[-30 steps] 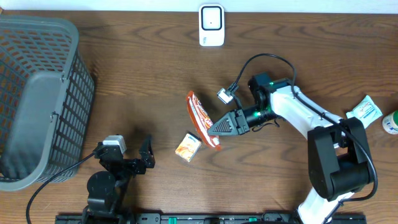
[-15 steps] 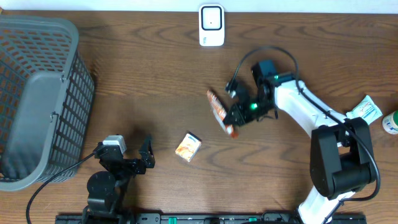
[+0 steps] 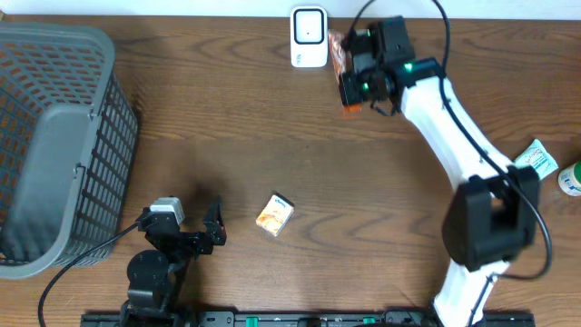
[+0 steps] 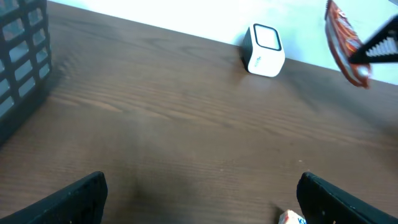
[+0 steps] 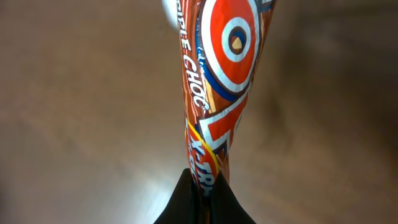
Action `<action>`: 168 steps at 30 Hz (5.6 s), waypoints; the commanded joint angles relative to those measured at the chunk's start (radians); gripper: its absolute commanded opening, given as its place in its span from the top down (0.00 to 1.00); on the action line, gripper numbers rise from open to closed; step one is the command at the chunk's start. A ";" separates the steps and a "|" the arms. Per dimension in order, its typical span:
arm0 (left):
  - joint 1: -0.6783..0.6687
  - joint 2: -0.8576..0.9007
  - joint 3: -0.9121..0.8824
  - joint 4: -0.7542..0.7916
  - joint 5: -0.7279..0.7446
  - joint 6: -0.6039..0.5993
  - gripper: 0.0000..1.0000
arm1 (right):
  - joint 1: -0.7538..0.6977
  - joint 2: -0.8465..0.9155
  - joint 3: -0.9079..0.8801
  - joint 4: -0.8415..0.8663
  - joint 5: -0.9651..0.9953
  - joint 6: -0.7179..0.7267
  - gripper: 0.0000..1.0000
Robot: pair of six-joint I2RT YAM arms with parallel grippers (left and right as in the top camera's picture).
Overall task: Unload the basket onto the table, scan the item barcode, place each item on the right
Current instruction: 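Raise the red candy bar with the right gripper to the scanner, then carry the candy bar rightward and set it at the right table edge, then move the open right gripper leftward to the orange snack pack, then lower the right gripper and grasp the orange snack pack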
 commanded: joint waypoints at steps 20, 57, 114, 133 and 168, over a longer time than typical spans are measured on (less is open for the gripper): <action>0.003 -0.006 -0.014 -0.029 0.013 -0.009 0.02 | 0.072 0.533 0.620 0.007 0.179 0.151 0.99; 0.003 -0.006 -0.014 -0.029 0.013 -0.009 0.02 | -0.213 0.527 1.009 -1.025 0.515 0.179 0.99; 0.003 -0.006 -0.014 -0.029 0.013 -0.009 0.02 | -0.395 0.383 0.964 -0.777 -0.575 0.297 0.01; 0.003 -0.006 -0.014 -0.029 0.013 -0.009 0.03 | 0.265 0.383 0.947 -0.993 0.013 0.150 0.01; 0.003 -0.006 -0.014 -0.029 0.013 -0.009 0.02 | 0.561 0.383 0.430 -0.814 -0.222 0.411 0.99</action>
